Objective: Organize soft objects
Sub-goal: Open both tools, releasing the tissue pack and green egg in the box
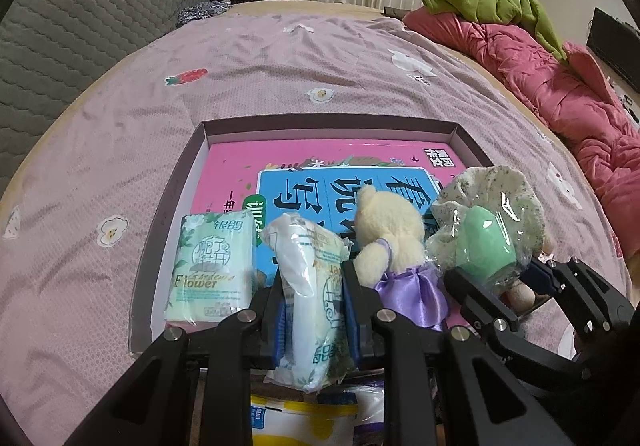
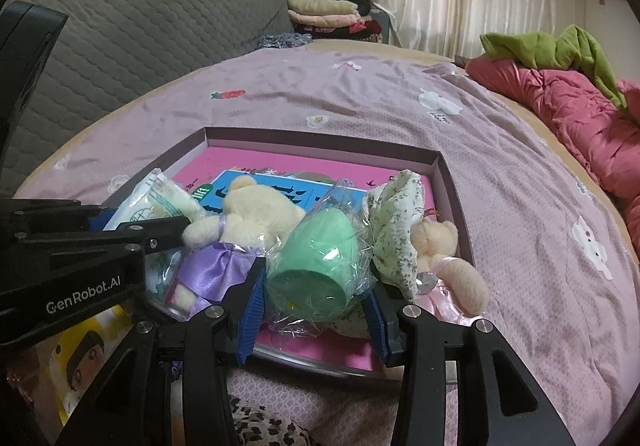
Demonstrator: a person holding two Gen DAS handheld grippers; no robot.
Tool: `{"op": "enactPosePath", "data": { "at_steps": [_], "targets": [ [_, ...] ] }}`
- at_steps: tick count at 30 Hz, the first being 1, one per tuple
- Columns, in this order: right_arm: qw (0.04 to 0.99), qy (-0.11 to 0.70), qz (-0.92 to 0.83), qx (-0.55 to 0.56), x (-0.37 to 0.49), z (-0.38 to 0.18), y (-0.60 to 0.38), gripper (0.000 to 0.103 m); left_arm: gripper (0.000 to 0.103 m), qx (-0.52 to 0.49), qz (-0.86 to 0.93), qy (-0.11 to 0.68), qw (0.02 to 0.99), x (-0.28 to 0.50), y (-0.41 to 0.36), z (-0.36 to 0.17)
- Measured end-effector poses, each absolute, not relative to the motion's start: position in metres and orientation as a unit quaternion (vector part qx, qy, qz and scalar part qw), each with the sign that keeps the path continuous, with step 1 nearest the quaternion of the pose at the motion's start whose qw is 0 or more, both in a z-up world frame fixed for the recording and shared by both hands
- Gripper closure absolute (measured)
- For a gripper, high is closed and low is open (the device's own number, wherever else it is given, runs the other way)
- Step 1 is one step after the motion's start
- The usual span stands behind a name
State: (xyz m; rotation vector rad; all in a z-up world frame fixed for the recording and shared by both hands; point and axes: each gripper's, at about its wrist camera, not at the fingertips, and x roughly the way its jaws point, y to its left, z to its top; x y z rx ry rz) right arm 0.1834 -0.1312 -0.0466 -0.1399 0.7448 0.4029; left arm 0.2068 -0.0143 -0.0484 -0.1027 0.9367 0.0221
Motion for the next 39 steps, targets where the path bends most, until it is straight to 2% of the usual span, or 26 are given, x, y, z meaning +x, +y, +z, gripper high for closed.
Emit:
{"op": "enactPosePath", "data": {
  "at_steps": [6,11,19,30,33,37,39],
  "targets": [
    [0.912,0.357,0.193,-0.066,0.182,-0.046,-0.133,0.056,0.078,-0.064,0.007,0.455,0.888,0.207,-0.008,-0.049],
    [0.917,0.343,0.193,-0.062,0.178,-0.041,-0.136,0.049,0.078,-0.066,0.003,0.45,0.891,0.207,-0.005,-0.049],
    [0.923,0.329,0.193,-0.056,0.174,-0.035,-0.138,0.043,0.078,-0.068,0.007,0.446,0.893,0.213,-0.003,-0.049],
    [0.931,0.31,0.186,-0.055,0.171,-0.029,-0.141,0.039,0.076,-0.072,0.009,0.444,0.893,0.22,-0.002,-0.053],
    [0.934,0.301,0.185,-0.051,0.17,-0.026,-0.142,0.038,0.073,-0.085,0.009,0.438,0.895,0.22,0.002,-0.051],
    [0.937,0.291,0.185,-0.049,0.168,-0.023,-0.143,0.036,0.062,-0.089,0.016,0.433,0.897,0.219,0.007,-0.049],
    [0.938,0.29,0.185,-0.05,0.168,-0.022,-0.143,0.036,0.062,-0.09,0.022,0.432,0.897,0.219,0.009,-0.048]
  ]
}}
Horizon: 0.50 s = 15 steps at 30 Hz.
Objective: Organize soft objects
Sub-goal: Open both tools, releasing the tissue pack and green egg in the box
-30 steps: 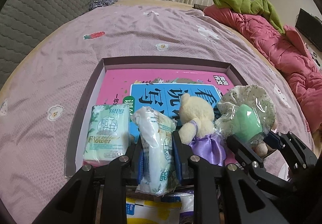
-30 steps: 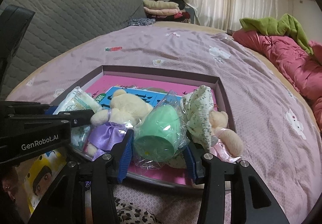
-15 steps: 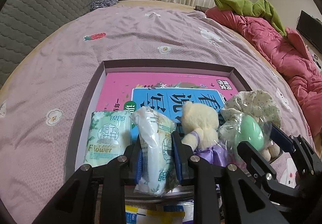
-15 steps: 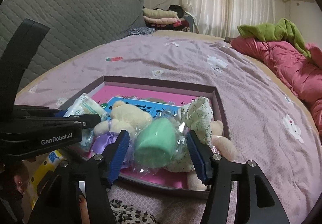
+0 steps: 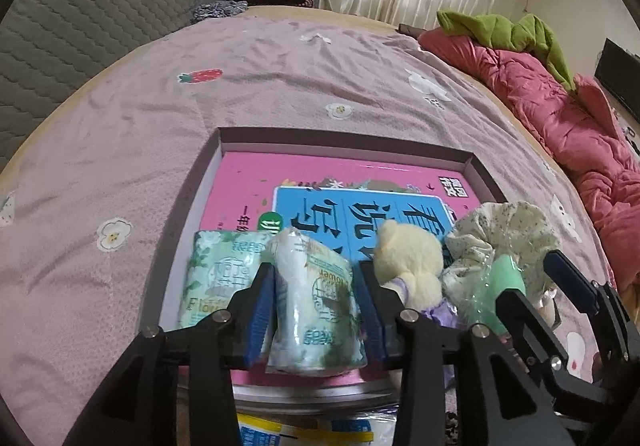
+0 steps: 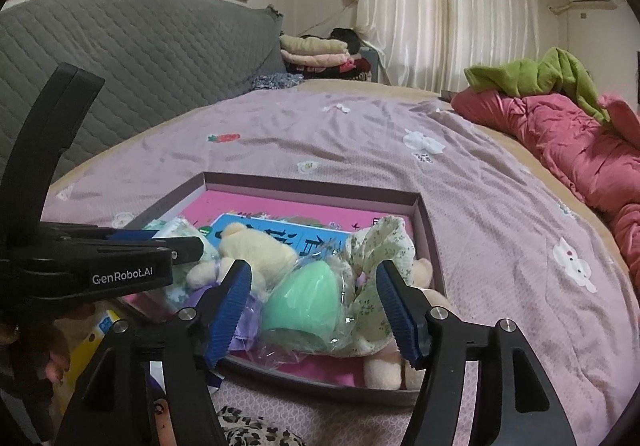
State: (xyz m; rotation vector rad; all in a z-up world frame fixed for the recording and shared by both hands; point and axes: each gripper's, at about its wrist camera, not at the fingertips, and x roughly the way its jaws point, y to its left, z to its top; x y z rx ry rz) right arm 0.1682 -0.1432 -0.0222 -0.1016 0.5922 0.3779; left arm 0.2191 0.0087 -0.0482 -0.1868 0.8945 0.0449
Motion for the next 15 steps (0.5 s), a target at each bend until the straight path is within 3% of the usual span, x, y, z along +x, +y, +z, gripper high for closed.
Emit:
{"op": "enactPosePath", "data": {
  "at_steps": [15],
  "targets": [
    [0.948,0.26,0.181,-0.044,0.164,-0.008,-0.149,0.031,0.062,-0.099,0.05,0.416,0.903,0.2,0.029,-0.031]
  ]
}}
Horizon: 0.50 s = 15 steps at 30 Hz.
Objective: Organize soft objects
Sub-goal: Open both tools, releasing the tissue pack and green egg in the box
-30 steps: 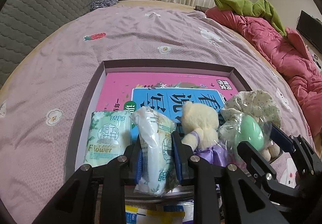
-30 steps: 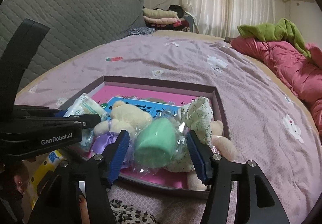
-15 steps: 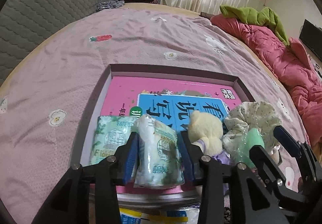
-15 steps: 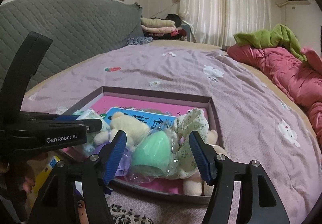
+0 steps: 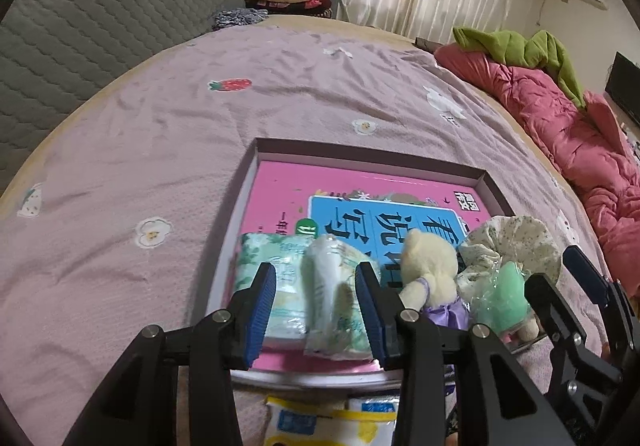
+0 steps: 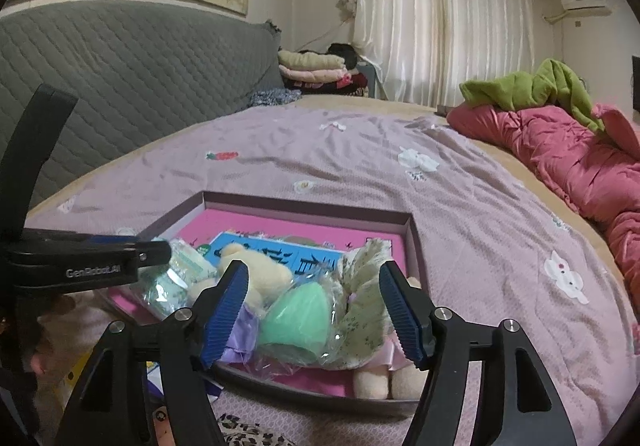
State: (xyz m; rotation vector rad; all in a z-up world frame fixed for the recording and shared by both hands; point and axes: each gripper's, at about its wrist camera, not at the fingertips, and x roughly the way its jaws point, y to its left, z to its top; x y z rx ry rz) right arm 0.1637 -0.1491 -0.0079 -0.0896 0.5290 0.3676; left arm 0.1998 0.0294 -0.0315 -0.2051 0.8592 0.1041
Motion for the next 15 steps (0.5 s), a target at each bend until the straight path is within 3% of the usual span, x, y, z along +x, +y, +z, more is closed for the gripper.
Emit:
{"op": "enactPosePath", "data": {
  "at_steps": [4,8,15],
  "targets": [
    [0.949,0.255,0.18,-0.043,0.161,-0.005,-0.151,0.03,0.062,-0.1,0.051,0.411,0.905,0.189,0.033,-0.024],
    [0.952,0.242,0.18,-0.045,0.158,0.0,-0.152,0.03,0.05,-0.103,0.052,0.408,0.906,0.18,0.035,-0.017],
    [0.957,0.224,0.175,-0.062,0.151,0.006,-0.15,0.029,0.049,-0.095,0.054,0.408,0.906,0.164,0.032,-0.01]
  ]
}}
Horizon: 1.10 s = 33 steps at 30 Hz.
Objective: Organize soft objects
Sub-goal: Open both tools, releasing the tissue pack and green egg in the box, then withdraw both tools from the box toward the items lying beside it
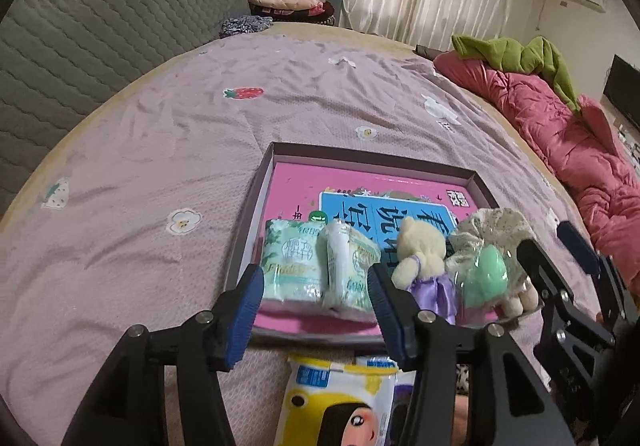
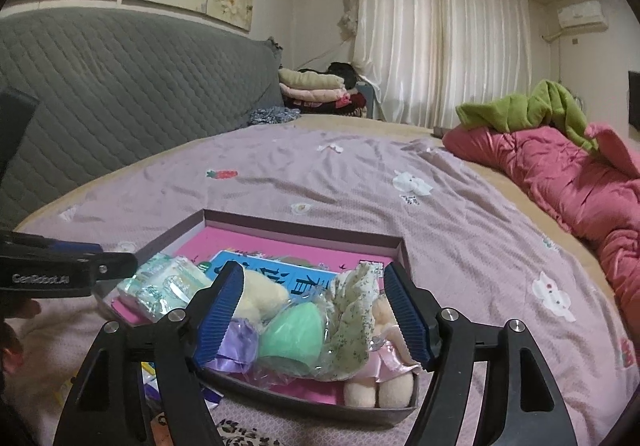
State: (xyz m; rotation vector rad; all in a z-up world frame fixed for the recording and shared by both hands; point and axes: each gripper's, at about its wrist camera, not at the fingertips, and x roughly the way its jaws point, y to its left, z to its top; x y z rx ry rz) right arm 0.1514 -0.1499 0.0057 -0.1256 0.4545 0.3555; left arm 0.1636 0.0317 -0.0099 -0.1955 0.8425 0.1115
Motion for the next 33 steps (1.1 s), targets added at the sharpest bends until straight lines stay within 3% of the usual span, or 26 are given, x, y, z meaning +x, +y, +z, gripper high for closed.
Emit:
{"op": "enactPosePath", "data": {
  "at_steps": [15,33],
  "targets": [
    [0.959,0.188,0.2,-0.071,0.121,0.017,-0.158,0.028,0.048,-0.087,0.049,0.408,0.908,0.141,0.027,-0.004],
    [0.957,0.217,0.185,-0.059,0.086,0.025,-0.174,0.028,0.047,-0.082,0.023,0.404,0.911,0.113,0.005,0.006]
  ]
}}
